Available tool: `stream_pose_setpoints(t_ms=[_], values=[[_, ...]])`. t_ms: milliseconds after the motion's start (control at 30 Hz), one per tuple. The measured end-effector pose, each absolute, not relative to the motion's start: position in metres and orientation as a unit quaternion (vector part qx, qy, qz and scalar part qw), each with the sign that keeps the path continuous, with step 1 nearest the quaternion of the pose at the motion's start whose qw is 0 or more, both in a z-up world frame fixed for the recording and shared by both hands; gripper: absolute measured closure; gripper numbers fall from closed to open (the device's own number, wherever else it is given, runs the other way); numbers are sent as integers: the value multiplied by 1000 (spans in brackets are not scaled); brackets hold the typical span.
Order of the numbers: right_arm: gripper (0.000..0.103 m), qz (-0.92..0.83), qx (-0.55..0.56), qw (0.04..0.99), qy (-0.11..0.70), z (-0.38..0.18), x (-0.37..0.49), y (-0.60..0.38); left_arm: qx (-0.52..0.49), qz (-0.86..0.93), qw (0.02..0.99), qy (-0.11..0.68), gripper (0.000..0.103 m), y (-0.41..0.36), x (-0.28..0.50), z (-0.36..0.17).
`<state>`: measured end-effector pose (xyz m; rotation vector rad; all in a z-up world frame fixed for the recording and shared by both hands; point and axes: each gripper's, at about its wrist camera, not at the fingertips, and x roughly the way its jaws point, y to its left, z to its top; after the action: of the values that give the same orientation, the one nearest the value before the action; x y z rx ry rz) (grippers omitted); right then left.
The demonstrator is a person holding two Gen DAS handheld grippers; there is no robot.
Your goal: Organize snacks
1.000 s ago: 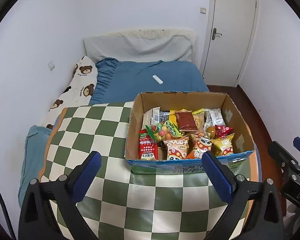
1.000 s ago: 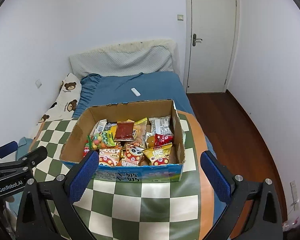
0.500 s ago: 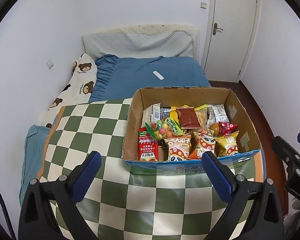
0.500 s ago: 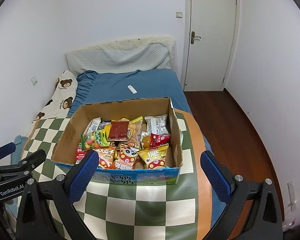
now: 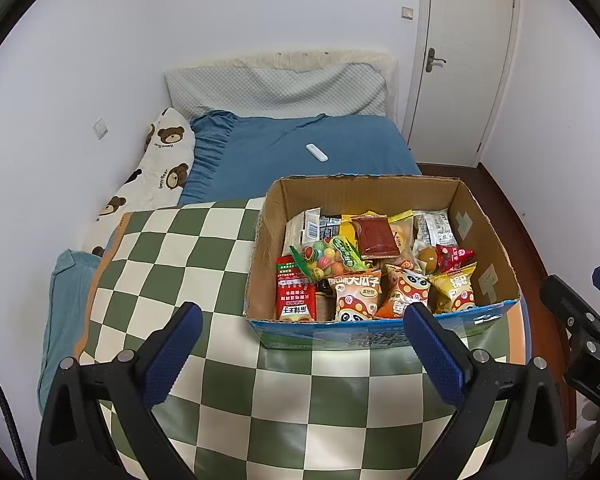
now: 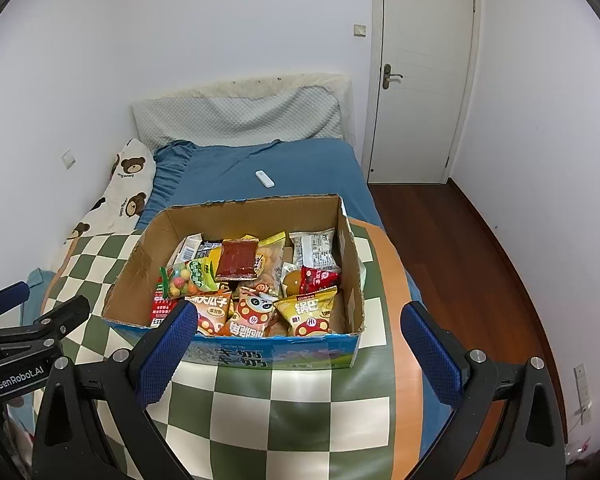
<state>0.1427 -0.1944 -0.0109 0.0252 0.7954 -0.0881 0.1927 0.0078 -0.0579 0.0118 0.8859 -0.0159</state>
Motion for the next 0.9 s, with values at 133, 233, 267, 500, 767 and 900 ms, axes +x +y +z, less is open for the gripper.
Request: stream_pose_setpoints(t_ms=[133,233,267,500,767,900], values=[[0,-39,12,921,387,-11,142,-194,4,-7,904,427,0,9,192,-55],[0,-34,15,920,389,-9,141,-194,6,-6,904,426,0,8,191,-54],[0,-33,15,920,389,-9,141,-194,6,-5,905,426,0,8,191,-54],[0,-35,13,921,388,-7,141,-193,5,-6,904,427,0,8,190,-52],[0,-34,15,921,387,-6,139,-192,6,-7,906,424,0,6,187,-48],[0,-33,15,922,386,-4,139,-192,7,-6,907,421,0,5,187,-45]])
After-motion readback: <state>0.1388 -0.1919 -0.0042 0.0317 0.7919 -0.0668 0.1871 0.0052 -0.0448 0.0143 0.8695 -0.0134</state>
